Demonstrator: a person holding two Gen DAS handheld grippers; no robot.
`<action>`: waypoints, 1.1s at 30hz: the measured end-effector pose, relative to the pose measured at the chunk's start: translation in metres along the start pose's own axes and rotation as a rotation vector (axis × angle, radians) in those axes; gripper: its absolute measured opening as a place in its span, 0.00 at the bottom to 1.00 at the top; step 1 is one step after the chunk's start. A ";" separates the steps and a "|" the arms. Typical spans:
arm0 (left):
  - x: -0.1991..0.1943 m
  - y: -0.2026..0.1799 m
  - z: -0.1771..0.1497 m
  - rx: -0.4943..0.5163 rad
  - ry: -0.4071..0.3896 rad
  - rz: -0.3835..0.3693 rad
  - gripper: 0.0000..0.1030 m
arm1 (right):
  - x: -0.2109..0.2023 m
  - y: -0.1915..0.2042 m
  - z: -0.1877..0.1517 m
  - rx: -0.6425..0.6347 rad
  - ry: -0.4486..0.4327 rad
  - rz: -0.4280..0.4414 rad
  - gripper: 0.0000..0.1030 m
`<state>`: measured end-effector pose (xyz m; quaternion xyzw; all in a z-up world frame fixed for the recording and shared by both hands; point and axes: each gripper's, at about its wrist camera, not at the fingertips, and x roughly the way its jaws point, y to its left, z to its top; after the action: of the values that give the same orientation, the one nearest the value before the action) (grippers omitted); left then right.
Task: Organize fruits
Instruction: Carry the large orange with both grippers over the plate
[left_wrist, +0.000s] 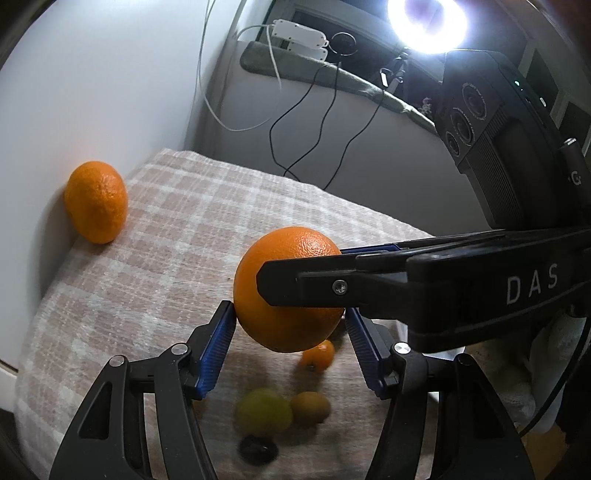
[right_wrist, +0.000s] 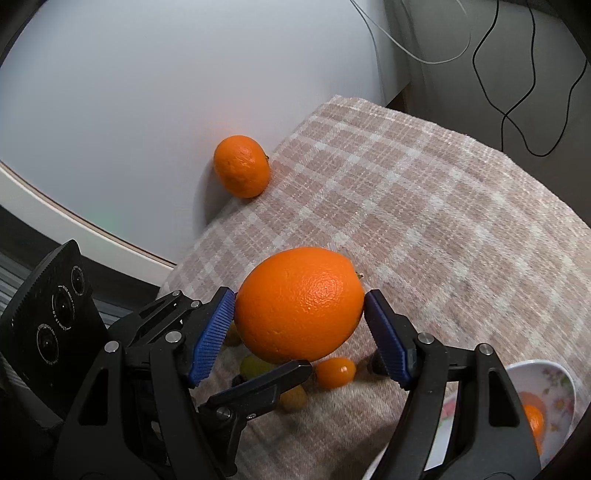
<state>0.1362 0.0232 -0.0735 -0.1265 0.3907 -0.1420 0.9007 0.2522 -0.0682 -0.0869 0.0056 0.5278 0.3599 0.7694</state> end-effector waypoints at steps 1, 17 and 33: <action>-0.002 -0.003 -0.001 0.003 -0.002 -0.001 0.59 | -0.002 0.000 -0.001 0.000 -0.003 -0.002 0.73; -0.016 -0.061 -0.011 0.085 -0.014 -0.063 0.59 | -0.069 0.001 -0.033 0.025 -0.058 -0.046 0.73; 0.014 -0.110 -0.021 0.114 0.046 -0.124 0.59 | -0.098 -0.049 -0.070 0.111 -0.062 -0.089 0.73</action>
<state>0.1127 -0.0859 -0.0599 -0.0955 0.3939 -0.2223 0.8867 0.2045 -0.1853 -0.0577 0.0360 0.5224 0.2953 0.7991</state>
